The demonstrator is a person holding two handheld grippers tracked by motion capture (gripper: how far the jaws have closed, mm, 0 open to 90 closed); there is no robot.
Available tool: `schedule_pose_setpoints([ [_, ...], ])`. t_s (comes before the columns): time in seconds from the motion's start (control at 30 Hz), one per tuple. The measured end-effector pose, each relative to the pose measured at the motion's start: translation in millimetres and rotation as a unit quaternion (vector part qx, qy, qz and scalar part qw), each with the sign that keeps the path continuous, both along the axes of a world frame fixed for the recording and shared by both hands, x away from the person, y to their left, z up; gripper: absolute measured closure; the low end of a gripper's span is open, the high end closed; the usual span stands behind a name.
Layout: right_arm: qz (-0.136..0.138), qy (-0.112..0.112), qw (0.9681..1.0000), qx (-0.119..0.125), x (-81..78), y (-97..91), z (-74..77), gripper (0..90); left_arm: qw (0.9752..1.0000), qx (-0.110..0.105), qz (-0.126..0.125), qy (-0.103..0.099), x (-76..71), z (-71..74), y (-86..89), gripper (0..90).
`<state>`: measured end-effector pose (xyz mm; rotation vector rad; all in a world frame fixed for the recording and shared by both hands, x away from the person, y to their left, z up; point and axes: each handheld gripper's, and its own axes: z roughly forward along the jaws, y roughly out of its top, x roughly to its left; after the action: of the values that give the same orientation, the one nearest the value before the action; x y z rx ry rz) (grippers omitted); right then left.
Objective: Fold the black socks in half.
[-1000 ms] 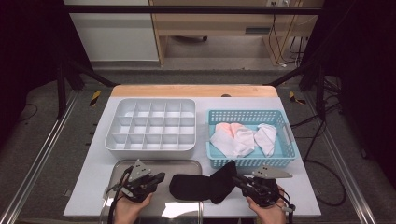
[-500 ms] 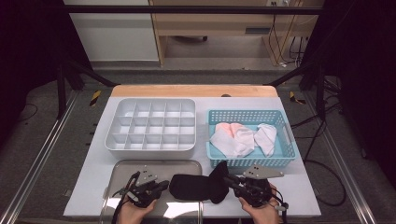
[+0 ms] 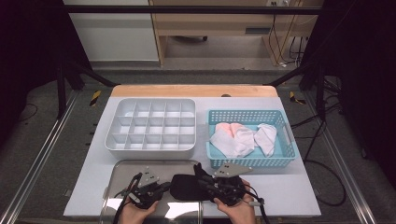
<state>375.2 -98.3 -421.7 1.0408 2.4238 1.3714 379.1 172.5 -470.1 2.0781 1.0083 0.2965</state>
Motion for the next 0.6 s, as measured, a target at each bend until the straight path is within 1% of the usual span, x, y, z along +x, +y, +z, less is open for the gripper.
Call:
schedule_pose_setpoints([
  [0.07, 0.009, 0.002, 1.0000, 0.002, 1.2, 10.8, -3.1, 77.6, 1.0000, 0.001, 0.000, 0.001, 0.1, -0.2, -0.1, 88.7],
  [0.13, 0.017, 0.006, 0.9998, -0.002, 2.5, 22.3, -7.5, 77.6, 1.0000, 0.000, 0.000, 0.001, -0.1, -0.4, -0.2, 88.8],
  [0.17, 0.017, 0.006, 0.9998, -0.002, 2.5, 22.3, -7.5, 77.6, 1.0000, 0.000, 0.000, 0.001, -0.1, -0.4, -0.2, 88.8],
  [0.2, 0.027, 0.009, 0.9995, -0.010, 3.6, 32.9, -12.3, 77.5, 1.0000, 0.001, -0.002, 0.000, -0.2, -0.4, 0.1, 88.8],
  [0.23, 0.027, 0.009, 0.9995, -0.010, 3.6, 32.9, -12.3, 77.5, 1.0000, 0.001, -0.002, 0.000, -0.2, -0.4, 0.1, 88.8],
  [0.27, 0.031, 0.014, 0.9993, -0.015, 4.6, 41.5, -17.1, 77.4, 1.0000, 0.001, -0.002, 0.001, -0.2, -0.4, 0.4, 88.8],
  [0.3, 0.031, 0.014, 0.9993, -0.015, 4.6, 41.5, -17.1, 77.4, 1.0000, 0.001, -0.002, 0.001, -0.2, -0.4, 0.4, 88.8],
  [0.33, 0.036, 0.018, 0.9990, -0.018, 5.7, 48.1, -22.1, 77.3, 1.0000, 0.001, -0.002, 0.001, -0.1, -0.4, 0.5, 88.8],
  [0.47, 0.044, 0.023, 0.9985, -0.023, 6.4, 55.8, -29.9, 76.9, 1.0000, 0.001, -0.002, 0.001, 0.5, -0.8, 1.2, 88.8],
  [0.5, 0.045, 0.023, 0.9983, -0.028, 6.0, 57.7, -31.8, 76.7, 1.0000, 0.001, -0.001, 0.002, 0.7, -0.7, 1.8, 88.8],
  [0.57, 0.046, 0.023, 0.9982, -0.032, 6.0, 59.5, -33.8, 76.5, 1.0000, -0.001, 0.000, 0.001, 0.8, -0.4, 2.6, 88.7],
  [0.6, 0.047, 0.026, 0.9979, -0.035, 6.6, 61.8, -38.8, 75.9, 1.0000, -0.005, 0.004, -0.001, 1.1, 1.2, 5.4, 88.7],
])
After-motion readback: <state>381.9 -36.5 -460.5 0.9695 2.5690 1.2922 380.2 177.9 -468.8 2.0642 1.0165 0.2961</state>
